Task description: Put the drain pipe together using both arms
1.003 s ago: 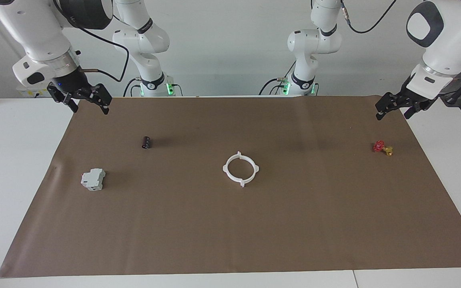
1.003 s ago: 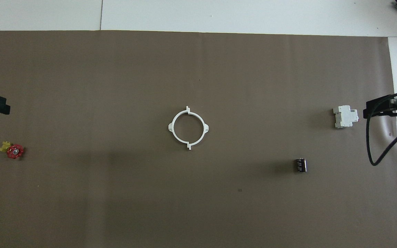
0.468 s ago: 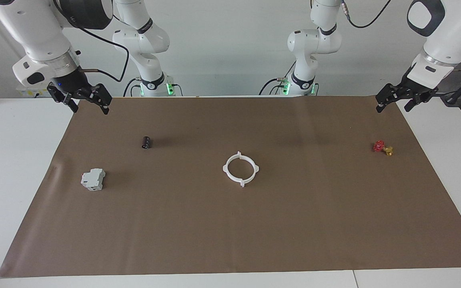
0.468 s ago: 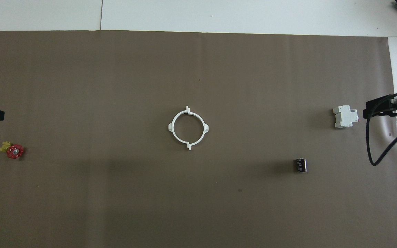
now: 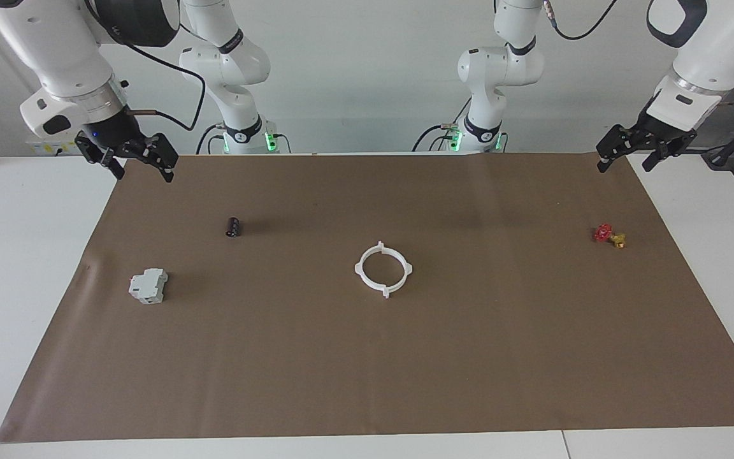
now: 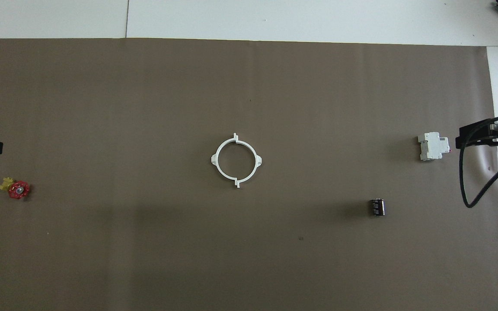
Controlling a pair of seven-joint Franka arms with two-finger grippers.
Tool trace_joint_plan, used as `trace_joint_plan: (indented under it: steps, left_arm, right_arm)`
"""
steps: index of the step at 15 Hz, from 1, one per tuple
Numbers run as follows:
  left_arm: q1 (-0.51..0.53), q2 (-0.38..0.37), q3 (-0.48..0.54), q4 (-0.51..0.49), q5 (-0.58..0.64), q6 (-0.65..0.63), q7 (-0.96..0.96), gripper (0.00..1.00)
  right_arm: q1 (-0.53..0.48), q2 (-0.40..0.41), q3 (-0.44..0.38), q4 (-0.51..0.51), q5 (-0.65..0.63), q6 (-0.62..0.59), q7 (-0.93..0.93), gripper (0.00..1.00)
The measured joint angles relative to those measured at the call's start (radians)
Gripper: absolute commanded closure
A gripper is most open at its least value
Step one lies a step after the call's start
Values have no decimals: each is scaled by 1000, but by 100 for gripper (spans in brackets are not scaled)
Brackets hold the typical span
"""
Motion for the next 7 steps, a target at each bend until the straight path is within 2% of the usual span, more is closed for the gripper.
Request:
trace_joint_plan:
  steps: [7]
  left_arm:
    - [-8, -6, -66, 3, -1, -27, -65, 0]
  right_arm:
    - [0, 0, 0, 0, 0, 0, 0, 0]
